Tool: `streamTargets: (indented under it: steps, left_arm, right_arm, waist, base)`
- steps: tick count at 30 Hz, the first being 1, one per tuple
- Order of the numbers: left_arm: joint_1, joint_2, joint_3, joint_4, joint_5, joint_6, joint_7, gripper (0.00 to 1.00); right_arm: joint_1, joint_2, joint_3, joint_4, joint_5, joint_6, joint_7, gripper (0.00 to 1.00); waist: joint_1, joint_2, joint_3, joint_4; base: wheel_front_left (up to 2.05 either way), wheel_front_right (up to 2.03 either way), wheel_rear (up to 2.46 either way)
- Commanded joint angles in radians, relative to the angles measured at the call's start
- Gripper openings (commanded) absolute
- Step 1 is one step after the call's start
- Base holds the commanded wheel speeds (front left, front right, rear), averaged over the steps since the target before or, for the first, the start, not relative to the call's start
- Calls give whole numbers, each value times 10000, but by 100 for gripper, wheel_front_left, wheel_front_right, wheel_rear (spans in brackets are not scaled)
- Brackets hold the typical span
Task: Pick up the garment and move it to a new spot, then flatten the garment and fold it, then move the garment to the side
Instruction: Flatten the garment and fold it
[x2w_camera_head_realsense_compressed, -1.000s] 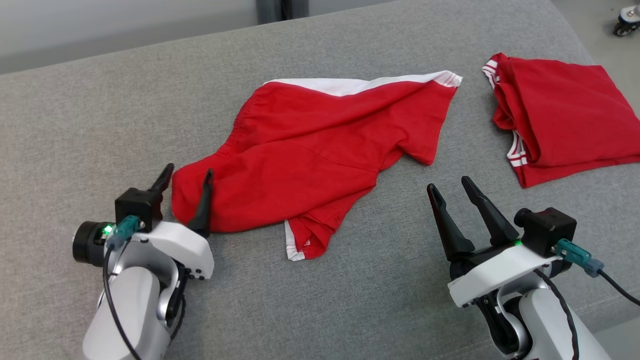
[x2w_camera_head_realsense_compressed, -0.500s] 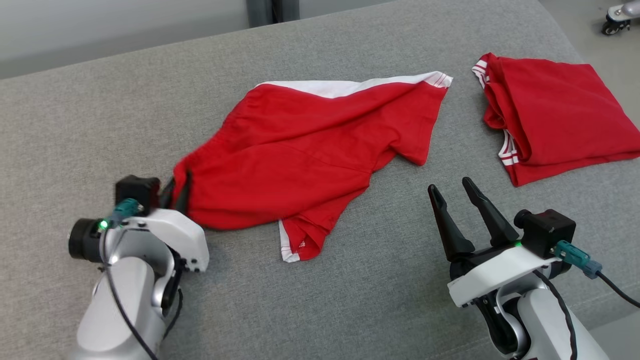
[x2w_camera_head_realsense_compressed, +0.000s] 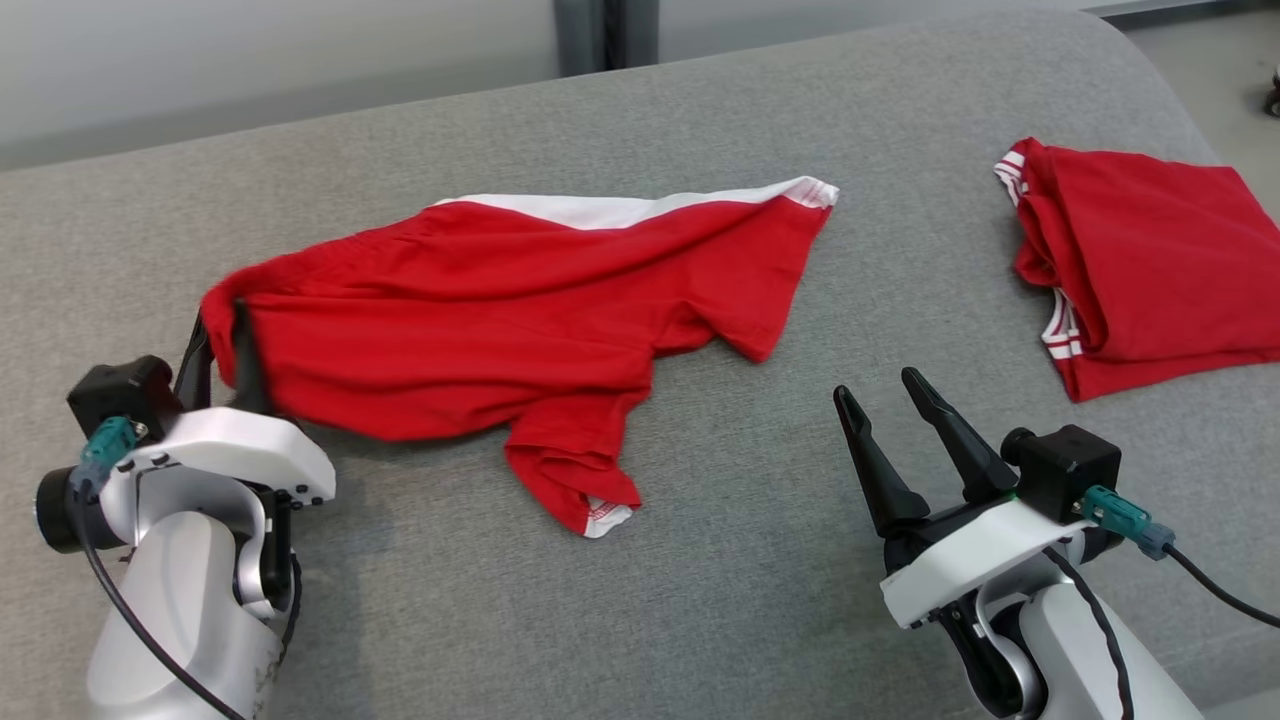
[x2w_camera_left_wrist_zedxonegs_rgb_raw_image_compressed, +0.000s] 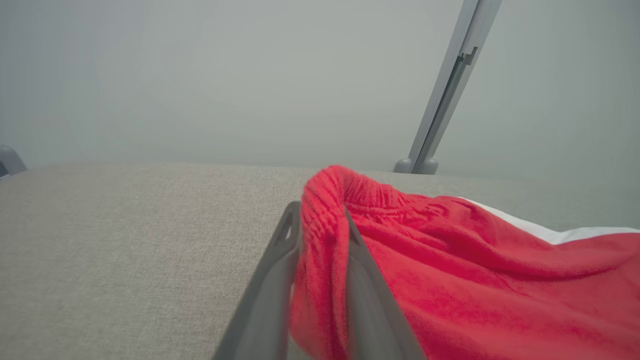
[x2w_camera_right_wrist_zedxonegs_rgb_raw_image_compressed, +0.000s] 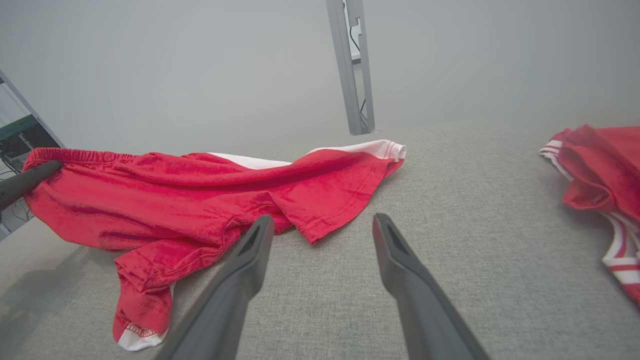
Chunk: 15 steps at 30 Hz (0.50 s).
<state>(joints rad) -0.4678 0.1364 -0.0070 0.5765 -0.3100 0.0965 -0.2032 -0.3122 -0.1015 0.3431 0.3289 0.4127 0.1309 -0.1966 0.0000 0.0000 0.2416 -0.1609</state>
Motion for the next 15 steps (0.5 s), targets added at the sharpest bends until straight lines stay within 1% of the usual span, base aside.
streamTargets:
  steps: [1, 4, 8, 11, 15]
  left_arm:
    - [41, 19, -34, 41, -9, -92, -83, 100]
    - [77, -17, -78, 39, -11, -165, -270, 100]
    - [295, -119, -144, -300, -48, -355, -503, 100]
    - [595, -261, -246, -691, -19, -557, -583, 100]
    - [1147, -432, -332, -1151, -56, -650, -615, 100]
  right_arm:
    - [-49, -88, 16, -3, -81, -5, 32, 100]
    - [-17, -96, 79, -39, -80, -5, 82, 100]
    - [54, -74, 346, -99, 7, -5, 163, 100]
    - [153, -49, 726, -94, 105, -5, 335, 100]
    - [241, -143, 1376, -104, 227, -5, 558, 100]
  waist:
    - [0, 0, -55, 106]
    - [0, 0, -97, 348]
    - [0, 0, -164, 787]
    - [0, 0, -256, 1222]
    - [0, 0, -399, 1854]
  base:
    - [0, 0, 0]
    - [0, 0, 0]
    - [0, 0, 0]
    - [0, 0, 0]
    - [0, 0, 0]
